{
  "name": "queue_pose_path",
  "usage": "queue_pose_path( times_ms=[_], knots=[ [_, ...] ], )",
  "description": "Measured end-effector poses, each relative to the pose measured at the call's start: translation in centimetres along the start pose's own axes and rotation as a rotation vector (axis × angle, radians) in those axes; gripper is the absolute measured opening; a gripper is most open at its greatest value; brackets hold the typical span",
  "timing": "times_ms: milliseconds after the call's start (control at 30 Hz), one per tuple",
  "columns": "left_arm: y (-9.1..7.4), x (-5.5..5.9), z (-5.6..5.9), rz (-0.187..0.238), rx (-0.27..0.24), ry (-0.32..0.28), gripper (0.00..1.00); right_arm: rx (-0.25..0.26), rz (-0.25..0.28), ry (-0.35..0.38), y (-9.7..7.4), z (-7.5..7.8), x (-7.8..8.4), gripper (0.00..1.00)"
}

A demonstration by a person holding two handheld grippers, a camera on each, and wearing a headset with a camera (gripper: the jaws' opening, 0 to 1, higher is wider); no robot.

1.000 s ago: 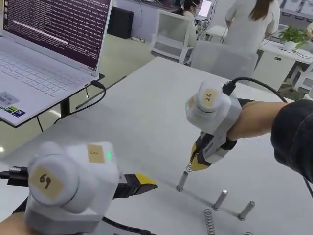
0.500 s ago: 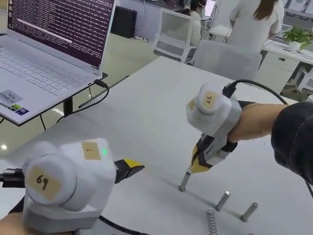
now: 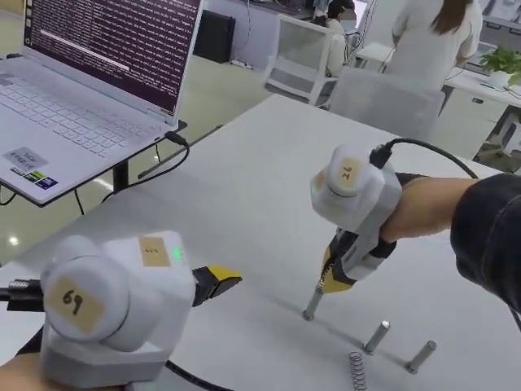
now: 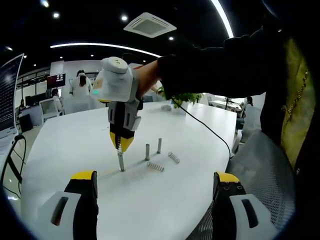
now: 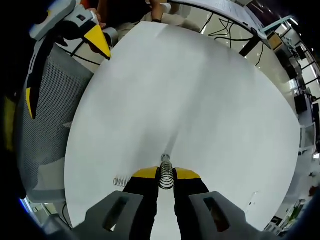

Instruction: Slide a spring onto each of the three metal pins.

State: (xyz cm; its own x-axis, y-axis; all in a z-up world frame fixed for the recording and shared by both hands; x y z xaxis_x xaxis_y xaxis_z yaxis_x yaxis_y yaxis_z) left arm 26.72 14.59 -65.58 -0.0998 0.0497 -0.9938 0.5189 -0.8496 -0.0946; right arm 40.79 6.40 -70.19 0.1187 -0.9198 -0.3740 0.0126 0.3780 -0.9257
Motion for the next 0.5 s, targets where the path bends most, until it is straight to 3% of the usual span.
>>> queue_pose_path(
  times_ms=[500],
  knots=[
    [-0.16, 0.24, -0.14, -0.007, -0.001, -0.006, 0.91, -0.018, -0.008, 0.013, 0.83, 0.26, 0.33, 0.08]
  ],
)
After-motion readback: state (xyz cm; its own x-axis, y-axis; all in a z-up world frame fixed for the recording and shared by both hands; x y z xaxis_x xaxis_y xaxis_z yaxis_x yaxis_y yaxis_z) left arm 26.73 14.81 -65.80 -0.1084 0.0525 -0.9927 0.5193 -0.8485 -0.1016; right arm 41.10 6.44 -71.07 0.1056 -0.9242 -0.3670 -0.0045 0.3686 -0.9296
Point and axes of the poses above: the centre of the closed fingertips' face, and the gripper's own axes: y roughly forward along the fingers, z roughly to its right, x roughly out of its underside, the point moved 3 cm from there along -y, roughly backward along the fingers, and after that the axes turned 13 degrees about z, right-handed, at the moved point
